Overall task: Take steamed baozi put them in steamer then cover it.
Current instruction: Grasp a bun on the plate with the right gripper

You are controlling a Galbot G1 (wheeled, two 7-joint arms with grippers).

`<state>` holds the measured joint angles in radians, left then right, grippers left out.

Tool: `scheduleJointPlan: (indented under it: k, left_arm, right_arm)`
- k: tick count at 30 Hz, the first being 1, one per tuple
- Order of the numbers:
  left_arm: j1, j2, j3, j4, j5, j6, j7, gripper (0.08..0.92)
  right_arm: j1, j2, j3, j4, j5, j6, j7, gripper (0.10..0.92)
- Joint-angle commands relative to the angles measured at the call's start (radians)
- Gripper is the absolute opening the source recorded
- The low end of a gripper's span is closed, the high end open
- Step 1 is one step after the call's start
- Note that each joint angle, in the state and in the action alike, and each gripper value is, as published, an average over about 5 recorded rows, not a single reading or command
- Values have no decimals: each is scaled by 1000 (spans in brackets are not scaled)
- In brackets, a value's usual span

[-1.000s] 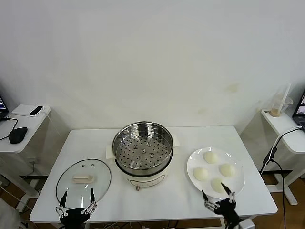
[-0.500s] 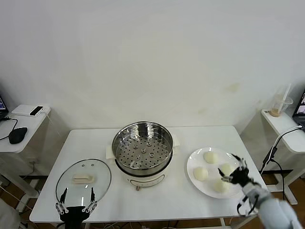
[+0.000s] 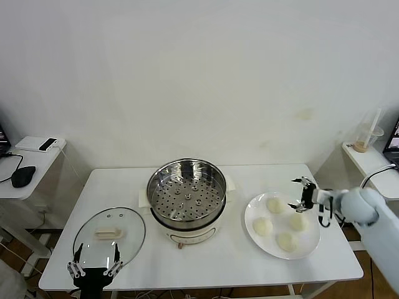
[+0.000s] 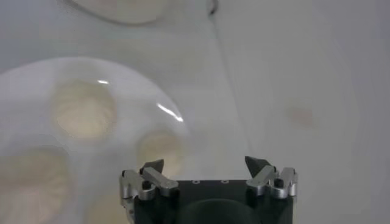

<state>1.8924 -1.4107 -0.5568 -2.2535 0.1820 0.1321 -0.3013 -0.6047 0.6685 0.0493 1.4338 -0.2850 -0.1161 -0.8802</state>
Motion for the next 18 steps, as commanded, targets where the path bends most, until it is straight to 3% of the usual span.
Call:
scheduleJointPlan:
  k: [1, 10, 18]
  left_arm:
    - [-16, 4, -5, 0, 19, 16, 2, 823]
    - [-32, 6, -27, 6, 13, 19, 7, 823]
    - [-35, 2, -31, 12, 14, 20, 6, 823]
  right_arm:
    - [471, -20, -505, -267, 28, 9, -250, 823]
    - [520, 147, -611, -413, -3, 5, -226, 823]
    - [503, 199, -625, -451, -35, -8, -217, 823]
